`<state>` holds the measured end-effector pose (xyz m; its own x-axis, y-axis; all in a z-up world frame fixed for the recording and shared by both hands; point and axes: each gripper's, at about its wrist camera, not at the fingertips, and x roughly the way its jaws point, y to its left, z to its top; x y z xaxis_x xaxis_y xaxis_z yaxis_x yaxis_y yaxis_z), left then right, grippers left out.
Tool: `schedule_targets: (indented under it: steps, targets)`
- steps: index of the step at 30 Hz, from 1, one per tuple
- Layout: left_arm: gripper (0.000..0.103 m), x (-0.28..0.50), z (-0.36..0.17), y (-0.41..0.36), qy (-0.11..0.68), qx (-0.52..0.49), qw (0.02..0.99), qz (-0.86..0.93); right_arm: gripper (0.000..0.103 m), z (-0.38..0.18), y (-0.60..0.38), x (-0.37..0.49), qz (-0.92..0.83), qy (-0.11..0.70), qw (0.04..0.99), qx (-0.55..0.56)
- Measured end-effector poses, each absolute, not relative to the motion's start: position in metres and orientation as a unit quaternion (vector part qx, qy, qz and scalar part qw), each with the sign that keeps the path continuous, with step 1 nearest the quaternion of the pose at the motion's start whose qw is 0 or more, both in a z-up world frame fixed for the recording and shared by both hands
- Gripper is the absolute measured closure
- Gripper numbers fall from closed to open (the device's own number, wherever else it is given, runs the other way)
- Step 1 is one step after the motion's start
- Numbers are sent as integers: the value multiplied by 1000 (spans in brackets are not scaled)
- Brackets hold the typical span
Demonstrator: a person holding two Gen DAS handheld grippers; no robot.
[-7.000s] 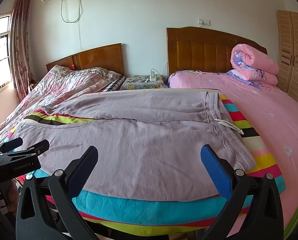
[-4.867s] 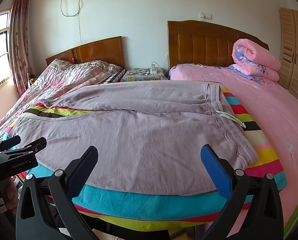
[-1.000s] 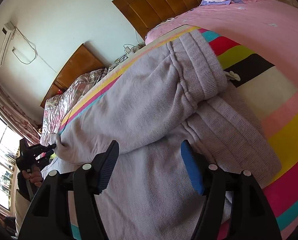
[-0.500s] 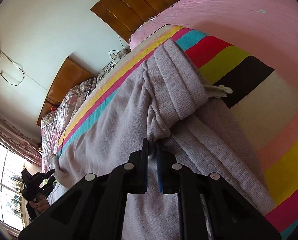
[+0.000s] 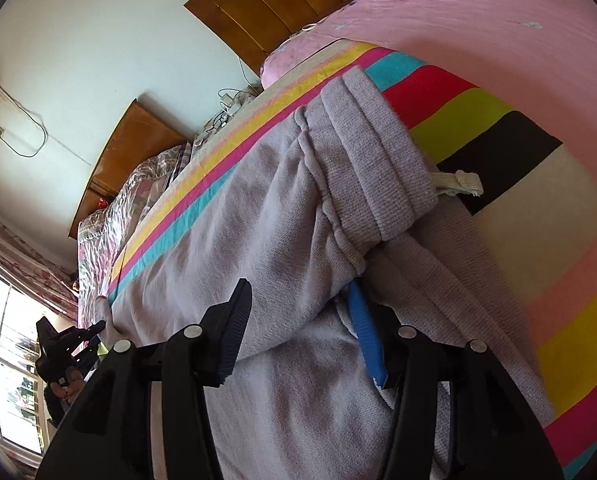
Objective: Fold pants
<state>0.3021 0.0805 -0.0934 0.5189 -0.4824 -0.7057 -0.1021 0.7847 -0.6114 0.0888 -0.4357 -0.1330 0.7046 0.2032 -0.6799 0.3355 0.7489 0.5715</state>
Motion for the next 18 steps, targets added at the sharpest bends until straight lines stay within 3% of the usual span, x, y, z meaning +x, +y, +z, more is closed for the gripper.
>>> schedule_targets:
  steps: [1,2,7,13,15,18]
  targets:
    - [95,300,-91,81,472,-305,819,-117,85,-132,-435,90,-50,383,856,344]
    - [95,297,-89,81,468,-304,821,-117,92,-131,-436,91,-50,379,857,345]
    - [96,274,-46,89,430,-281,848,-134,96,-83,-437,76,-20,320,886,336]
    - [97,175,35,105,348,-236,893,-164,96,-32,-427,17,10,265,909,321]
    - [97,133,24,113,354,-235,892,-155,96,-44,-426,-8,13,277,903,327]
    - [96,84,-42,128,406,-262,864,-144,96,-101,-431,-36,-12,336,875,349]
